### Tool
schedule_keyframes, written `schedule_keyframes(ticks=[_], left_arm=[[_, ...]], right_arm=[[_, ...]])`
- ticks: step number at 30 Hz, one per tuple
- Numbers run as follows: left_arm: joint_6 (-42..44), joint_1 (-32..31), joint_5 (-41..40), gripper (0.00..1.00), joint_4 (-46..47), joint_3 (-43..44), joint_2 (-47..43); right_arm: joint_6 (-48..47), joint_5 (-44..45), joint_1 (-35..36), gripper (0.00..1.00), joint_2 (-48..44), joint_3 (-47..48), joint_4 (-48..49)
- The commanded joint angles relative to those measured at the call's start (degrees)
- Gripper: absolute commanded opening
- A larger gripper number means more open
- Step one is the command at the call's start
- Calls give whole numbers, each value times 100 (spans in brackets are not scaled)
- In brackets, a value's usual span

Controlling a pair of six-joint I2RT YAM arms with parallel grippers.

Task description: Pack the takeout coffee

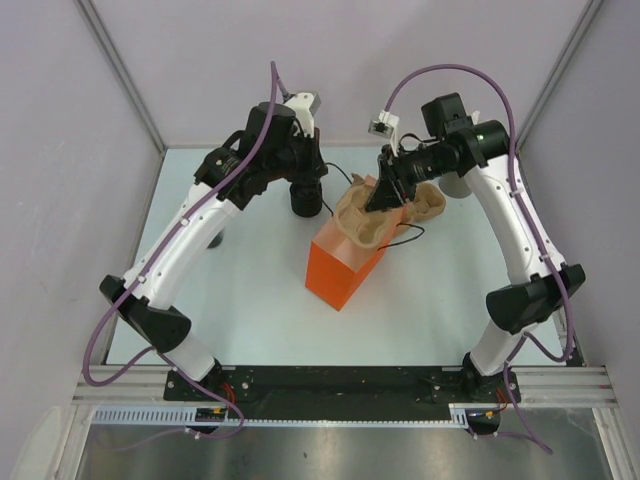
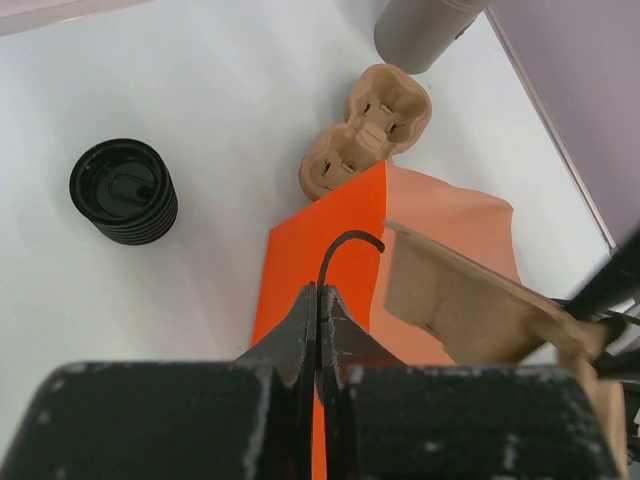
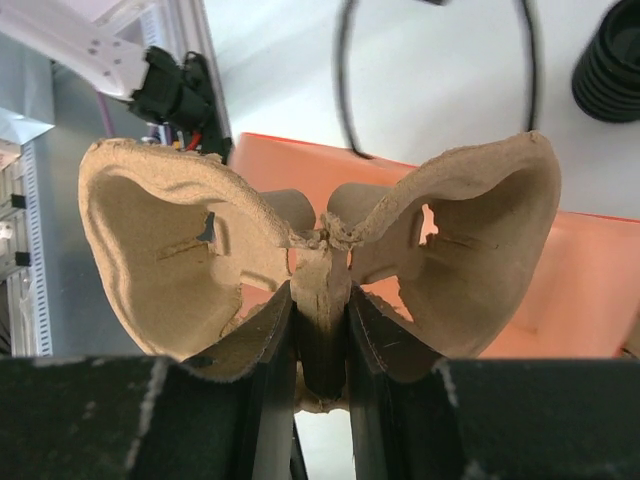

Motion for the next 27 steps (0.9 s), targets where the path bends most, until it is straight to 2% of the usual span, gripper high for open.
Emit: schedule_keyframes(ticks=[1, 8, 27], left_arm=[[26, 34, 10, 0, 180, 5, -194], [53, 26, -33, 0, 215, -30, -220], [70, 17, -16, 0, 242, 128, -18]], right_arm=[[239, 514, 39, 27, 401, 507, -401], [617, 1664, 126, 27, 674, 692, -252], [512, 3195, 803, 27, 648, 104, -129]])
